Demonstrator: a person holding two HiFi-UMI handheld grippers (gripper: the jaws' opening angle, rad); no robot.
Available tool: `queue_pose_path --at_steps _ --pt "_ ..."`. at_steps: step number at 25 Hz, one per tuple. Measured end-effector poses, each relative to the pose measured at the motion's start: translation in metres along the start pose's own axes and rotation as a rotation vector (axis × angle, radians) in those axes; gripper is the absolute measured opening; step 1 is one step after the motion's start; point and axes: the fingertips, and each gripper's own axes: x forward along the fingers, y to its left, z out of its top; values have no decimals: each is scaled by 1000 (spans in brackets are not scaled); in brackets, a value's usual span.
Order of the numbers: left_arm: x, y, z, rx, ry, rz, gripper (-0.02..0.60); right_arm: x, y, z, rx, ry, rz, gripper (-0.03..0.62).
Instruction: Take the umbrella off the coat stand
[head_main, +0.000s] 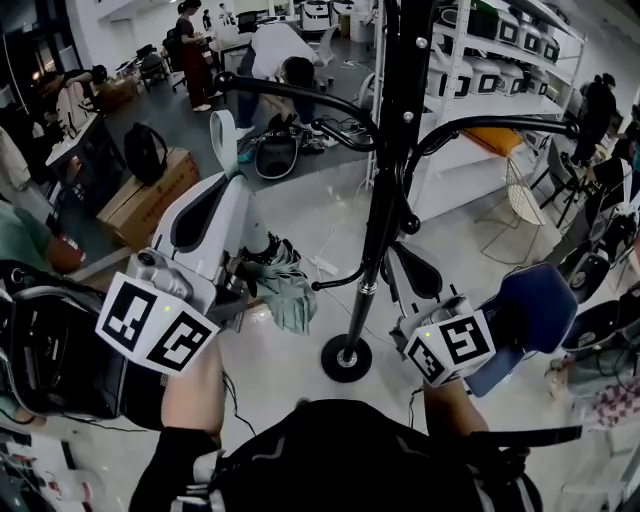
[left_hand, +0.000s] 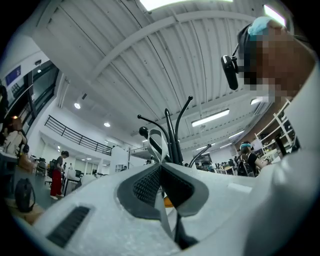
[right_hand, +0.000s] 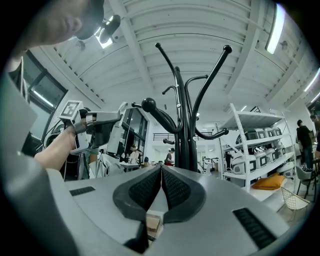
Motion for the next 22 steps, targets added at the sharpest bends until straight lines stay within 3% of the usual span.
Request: queue_pose_path --at_steps 22 --pt "-14 -60 -94 -136 107 -139 12 -17 -7 -3 -6 21 -23 8"
